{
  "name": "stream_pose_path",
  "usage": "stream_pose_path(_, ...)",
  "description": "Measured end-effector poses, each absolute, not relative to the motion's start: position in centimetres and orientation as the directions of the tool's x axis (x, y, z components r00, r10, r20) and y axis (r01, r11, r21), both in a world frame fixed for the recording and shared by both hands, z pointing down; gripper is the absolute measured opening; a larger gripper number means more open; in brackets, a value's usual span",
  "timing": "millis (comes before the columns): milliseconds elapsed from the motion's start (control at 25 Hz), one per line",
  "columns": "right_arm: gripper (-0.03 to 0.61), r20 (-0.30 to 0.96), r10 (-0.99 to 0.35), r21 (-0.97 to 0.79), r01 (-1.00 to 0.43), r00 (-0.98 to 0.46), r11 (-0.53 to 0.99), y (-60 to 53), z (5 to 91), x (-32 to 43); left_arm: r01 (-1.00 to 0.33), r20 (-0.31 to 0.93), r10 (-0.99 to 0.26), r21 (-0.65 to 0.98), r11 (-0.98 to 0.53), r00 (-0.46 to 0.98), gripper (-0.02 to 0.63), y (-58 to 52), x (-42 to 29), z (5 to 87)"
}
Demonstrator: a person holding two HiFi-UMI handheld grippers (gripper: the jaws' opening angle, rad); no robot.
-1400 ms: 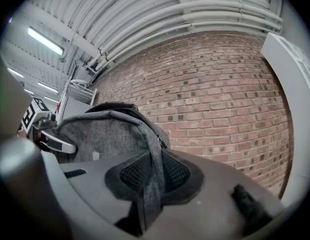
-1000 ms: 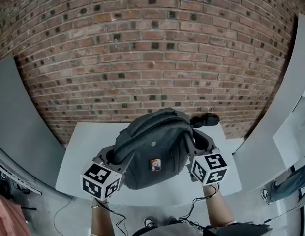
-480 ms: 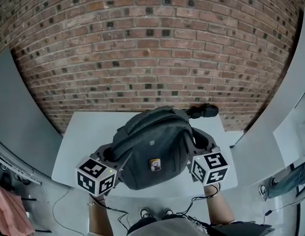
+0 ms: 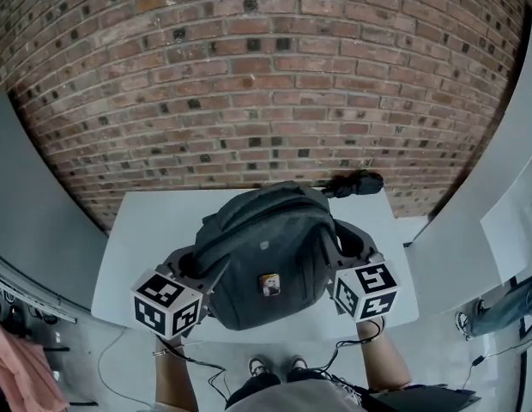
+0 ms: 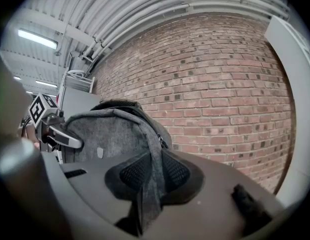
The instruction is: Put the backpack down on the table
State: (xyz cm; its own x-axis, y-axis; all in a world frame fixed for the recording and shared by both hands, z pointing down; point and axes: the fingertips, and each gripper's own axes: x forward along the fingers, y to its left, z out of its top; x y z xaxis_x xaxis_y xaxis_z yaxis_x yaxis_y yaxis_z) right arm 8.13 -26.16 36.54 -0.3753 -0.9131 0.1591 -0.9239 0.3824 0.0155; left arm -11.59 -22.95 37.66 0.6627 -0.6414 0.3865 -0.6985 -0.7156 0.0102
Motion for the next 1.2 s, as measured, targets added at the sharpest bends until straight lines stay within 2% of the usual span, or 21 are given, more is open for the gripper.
stream_pose_path(1200, 0.066, 0.226, -0.948, 0.048, -0.97, -0.224, 0.24, -32.1, 39.3, 8.4, -0.636, 0.293, -0.585, 0.114, -0.764, 0.756, 0.164, -32.3, -12.1, 40.3)
